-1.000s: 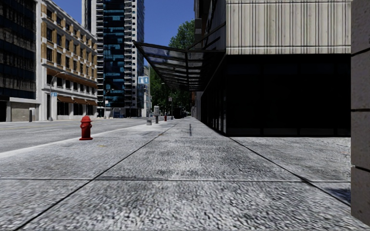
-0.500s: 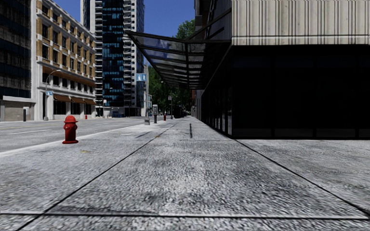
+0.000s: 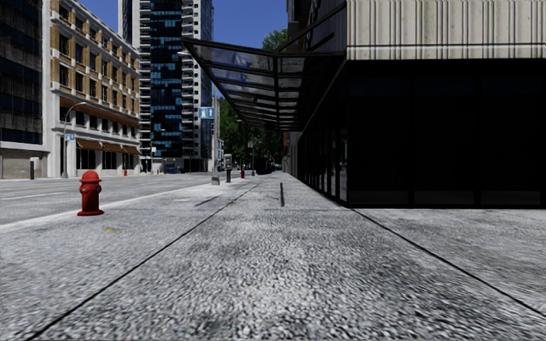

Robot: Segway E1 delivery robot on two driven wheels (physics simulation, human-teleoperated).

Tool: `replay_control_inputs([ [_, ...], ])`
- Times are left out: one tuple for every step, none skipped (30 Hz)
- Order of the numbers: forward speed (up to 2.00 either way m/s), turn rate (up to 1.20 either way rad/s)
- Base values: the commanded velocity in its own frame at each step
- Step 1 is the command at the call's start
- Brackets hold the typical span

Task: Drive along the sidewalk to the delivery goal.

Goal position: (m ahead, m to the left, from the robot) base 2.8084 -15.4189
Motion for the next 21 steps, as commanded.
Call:
replay_control_inputs([
  [1.06, -0.35],
  [1.13, -0.56],
  [1.13, -0.56],
  [1.15, -0.7],
  [1.15, -0.75],
  [1.18, -0.77],
  [1.18, -0.77],
  [1.19, -0.77],
  [1.25, -0.77],
  [1.3, -0.77],
  [1.3, -0.77],
  [1.31, -0.78],
  [1.33, -0.79],
  [1.33, -0.8],
  [1.33, -0.8],
  [1.33, -0.81],
  [1.33, -0.81],
  [1.35, -0.81],
  [1.35, -0.81],
  [1.41, -0.81],
  [1.48, -0.81],
])
